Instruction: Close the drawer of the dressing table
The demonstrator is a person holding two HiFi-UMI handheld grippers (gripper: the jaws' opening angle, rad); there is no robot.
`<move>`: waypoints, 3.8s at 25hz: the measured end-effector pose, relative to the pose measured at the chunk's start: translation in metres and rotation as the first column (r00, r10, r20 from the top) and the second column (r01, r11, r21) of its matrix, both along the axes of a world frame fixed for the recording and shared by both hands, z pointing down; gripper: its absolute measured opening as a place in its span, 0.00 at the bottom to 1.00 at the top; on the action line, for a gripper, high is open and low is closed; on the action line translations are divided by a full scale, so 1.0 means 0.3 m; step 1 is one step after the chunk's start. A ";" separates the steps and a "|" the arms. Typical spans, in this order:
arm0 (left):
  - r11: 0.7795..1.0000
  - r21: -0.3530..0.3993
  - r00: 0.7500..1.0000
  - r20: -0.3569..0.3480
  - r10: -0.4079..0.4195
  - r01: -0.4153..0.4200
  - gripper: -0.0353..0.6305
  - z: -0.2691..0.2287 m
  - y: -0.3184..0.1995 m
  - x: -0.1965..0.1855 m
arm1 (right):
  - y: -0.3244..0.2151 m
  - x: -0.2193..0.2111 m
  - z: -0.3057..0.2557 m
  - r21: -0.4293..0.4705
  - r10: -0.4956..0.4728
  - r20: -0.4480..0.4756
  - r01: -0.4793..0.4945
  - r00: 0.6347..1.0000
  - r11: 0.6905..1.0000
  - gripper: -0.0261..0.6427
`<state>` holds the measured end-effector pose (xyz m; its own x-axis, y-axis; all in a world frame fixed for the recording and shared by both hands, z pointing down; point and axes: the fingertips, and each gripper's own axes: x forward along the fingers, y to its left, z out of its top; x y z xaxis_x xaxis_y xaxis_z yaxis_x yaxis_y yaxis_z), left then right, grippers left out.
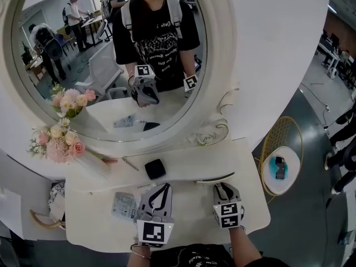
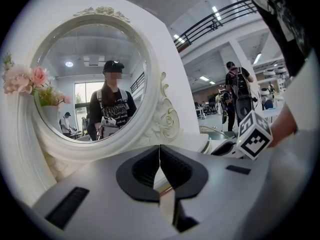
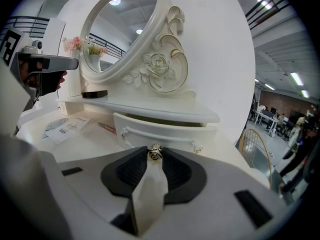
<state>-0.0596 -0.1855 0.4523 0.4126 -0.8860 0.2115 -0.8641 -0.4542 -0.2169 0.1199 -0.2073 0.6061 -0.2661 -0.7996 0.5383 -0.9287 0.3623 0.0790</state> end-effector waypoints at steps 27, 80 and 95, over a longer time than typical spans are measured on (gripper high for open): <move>1.000 0.008 1.000 -0.003 -0.003 0.003 0.08 -0.008 -0.009 -0.006 | -0.027 -0.002 0.002 0.008 -0.009 -0.008 0.010 1.000 1.000 0.19; 1.000 -0.011 1.000 0.018 -0.018 0.018 0.08 0.031 -0.009 -0.016 | -0.052 -0.008 -0.007 0.008 -0.017 0.003 0.017 1.000 1.000 0.19; 1.000 -0.016 1.000 0.001 -0.016 0.016 0.08 0.021 -0.016 -0.005 | -0.061 -0.012 -0.011 0.013 -0.024 0.002 0.024 1.000 1.000 0.19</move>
<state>-0.0611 -0.1902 0.4586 0.3979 -0.8891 0.2261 -0.8714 -0.4434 -0.2101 0.1164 -0.2254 0.6029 -0.2859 -0.8001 0.5274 -0.9200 0.3831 0.0823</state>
